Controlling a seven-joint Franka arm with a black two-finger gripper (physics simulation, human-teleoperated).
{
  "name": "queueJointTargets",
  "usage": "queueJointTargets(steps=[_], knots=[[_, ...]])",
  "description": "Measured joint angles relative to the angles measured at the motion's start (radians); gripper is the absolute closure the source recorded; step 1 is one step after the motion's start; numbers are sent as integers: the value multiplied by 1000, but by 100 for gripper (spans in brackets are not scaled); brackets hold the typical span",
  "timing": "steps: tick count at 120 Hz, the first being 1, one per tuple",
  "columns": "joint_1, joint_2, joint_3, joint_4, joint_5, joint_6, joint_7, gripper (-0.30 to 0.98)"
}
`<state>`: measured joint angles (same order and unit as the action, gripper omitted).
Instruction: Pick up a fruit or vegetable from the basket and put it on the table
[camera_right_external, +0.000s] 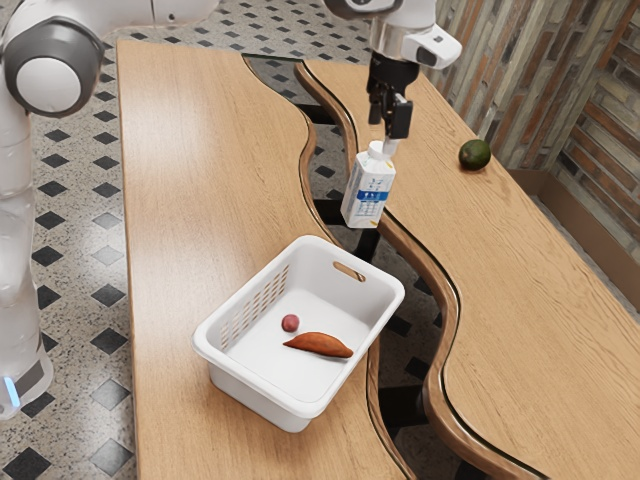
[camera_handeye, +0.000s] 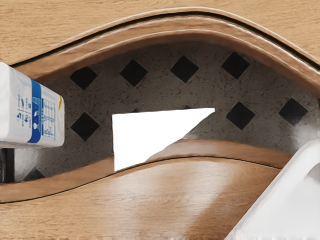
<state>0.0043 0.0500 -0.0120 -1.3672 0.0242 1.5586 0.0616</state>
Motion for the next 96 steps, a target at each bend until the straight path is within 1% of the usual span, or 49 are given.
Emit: queueJointTargets(steps=[34,44,56,62,72,80,89,96], knots=[[9,-3,-4,12,5,-64,1,0],[13,-11,-7,20,-8,-101,15,0],[54,-31,-56,11,-16,-149,62,0],[79,-33,-90,-15,-16,-165,97,0],[140,-41,-173,-81,-11,-179,153,0],[162,-79,-209,-168,-15,-173,194,0],[139,-107,-236,-266,-35,-139,234,0],[66,-114,-250,-322,-53,-100,263,0]])
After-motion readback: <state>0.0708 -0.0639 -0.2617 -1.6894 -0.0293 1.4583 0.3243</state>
